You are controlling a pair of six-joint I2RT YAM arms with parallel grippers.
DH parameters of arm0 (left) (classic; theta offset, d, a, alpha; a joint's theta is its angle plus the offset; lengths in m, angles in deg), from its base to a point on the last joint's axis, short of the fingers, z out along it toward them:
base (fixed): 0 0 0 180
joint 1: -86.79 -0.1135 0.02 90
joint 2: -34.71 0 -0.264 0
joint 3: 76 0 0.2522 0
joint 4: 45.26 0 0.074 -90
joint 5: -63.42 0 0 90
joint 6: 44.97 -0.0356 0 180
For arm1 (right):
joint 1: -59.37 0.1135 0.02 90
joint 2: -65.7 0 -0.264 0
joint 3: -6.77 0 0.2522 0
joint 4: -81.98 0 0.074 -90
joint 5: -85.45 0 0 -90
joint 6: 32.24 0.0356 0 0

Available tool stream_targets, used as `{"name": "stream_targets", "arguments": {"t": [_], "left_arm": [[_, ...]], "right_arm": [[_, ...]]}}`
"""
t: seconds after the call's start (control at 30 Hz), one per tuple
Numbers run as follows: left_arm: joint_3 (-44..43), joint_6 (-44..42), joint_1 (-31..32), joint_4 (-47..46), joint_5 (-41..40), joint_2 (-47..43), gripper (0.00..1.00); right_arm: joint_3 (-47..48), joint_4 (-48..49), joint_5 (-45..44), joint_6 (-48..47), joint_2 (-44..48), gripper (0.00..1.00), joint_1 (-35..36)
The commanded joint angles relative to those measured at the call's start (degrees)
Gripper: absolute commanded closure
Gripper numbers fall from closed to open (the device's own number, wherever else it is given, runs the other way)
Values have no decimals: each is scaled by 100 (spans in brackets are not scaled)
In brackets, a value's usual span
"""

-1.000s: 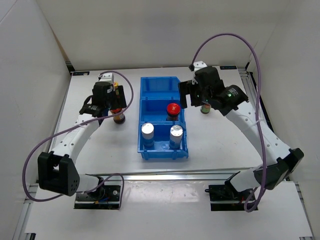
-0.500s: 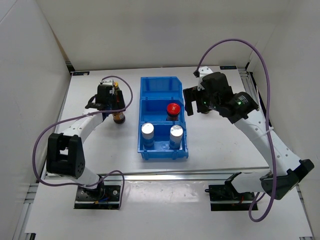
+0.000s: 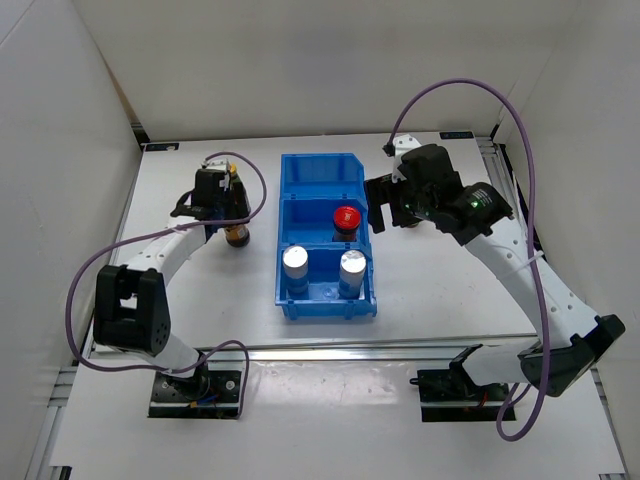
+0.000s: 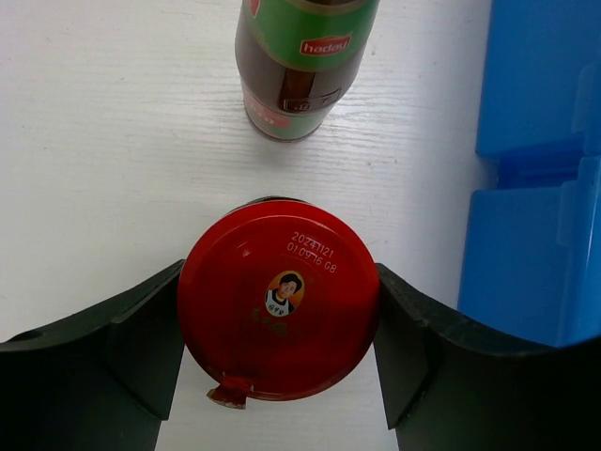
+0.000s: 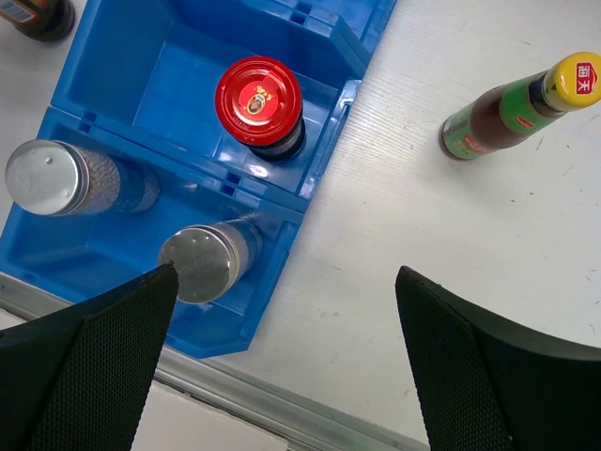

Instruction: Organize the condiment bottles

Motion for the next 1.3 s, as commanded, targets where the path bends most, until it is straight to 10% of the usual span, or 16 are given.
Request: {"name": "stream_targets", "arguments": {"t": [0.0,0.07,0.57,1.27], "left_arm": [[-375,-43,-38,95,59,-536,74],[-647,-113,41,191,59,-668,89],[-2967,-114,1042,931,391,-749,89],[-2854,-192,2098,790,621,649,89]], "right_arm": [[162,-44,62,-49,16,0,-12],[162,-44,62,-49,16,0,-12],[224,-44,-52,-49,-37,0,-12],[57,-96,-518,-102,192,0,-65]]}}
